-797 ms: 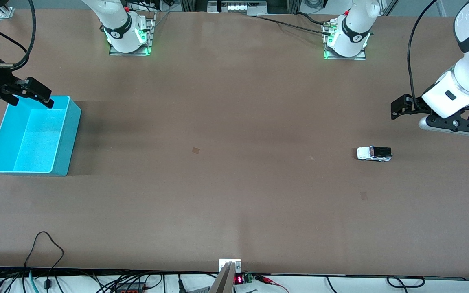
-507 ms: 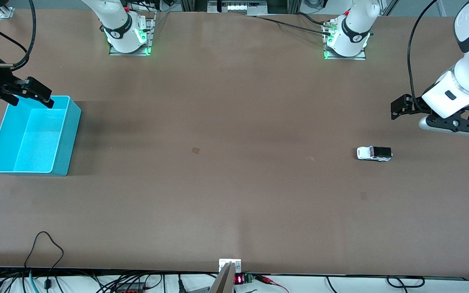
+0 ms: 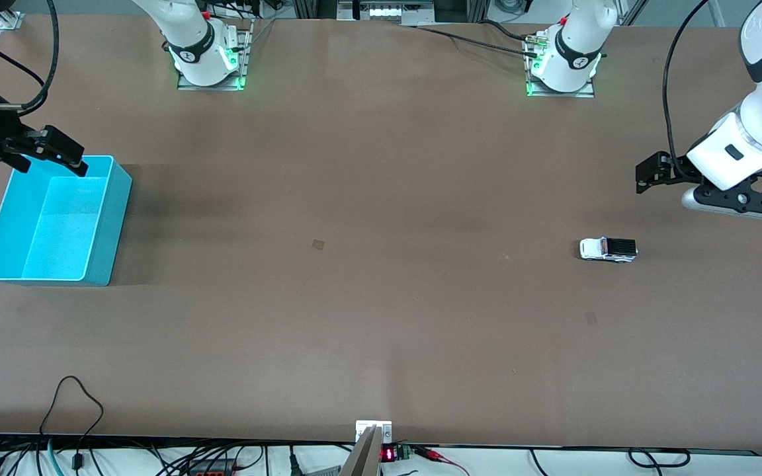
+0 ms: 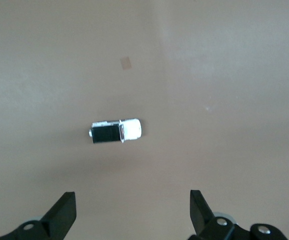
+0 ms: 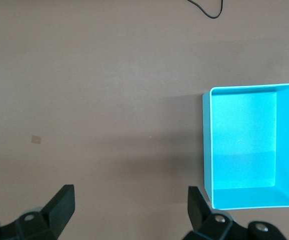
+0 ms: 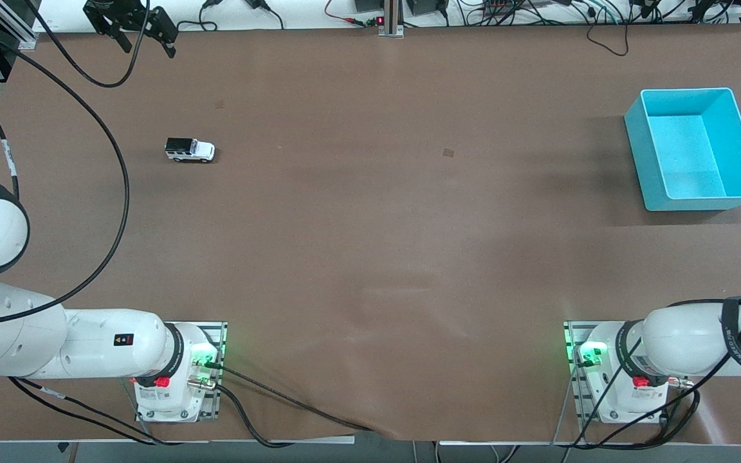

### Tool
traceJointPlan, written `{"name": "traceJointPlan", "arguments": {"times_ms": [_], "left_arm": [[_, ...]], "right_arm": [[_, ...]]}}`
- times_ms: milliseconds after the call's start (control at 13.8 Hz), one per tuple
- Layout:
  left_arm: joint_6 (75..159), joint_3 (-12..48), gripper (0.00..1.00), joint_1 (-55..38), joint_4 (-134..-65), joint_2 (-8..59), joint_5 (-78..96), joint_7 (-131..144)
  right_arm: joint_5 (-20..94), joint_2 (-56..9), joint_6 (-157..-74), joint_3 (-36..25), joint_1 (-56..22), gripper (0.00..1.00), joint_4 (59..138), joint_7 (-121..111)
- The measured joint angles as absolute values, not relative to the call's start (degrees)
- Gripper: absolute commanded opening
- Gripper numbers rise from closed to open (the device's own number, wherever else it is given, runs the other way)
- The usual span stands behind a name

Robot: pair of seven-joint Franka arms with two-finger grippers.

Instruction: Wind and store white jeep toy

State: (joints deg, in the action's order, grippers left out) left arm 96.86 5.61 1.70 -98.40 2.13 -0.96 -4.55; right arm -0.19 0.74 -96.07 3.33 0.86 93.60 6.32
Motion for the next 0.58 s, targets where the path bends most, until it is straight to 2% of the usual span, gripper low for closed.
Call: {"name": "traceJointPlan", "arguments": {"times_ms": [579], "left_arm": [[87.97, 6.00, 1.00, 0.35, -98.17, 3.56, -0.85, -7.49]], "right_arm": [[-0.19, 0.60, -96.08, 3.35, 0.86, 1.00, 93.60, 6.33]]}}
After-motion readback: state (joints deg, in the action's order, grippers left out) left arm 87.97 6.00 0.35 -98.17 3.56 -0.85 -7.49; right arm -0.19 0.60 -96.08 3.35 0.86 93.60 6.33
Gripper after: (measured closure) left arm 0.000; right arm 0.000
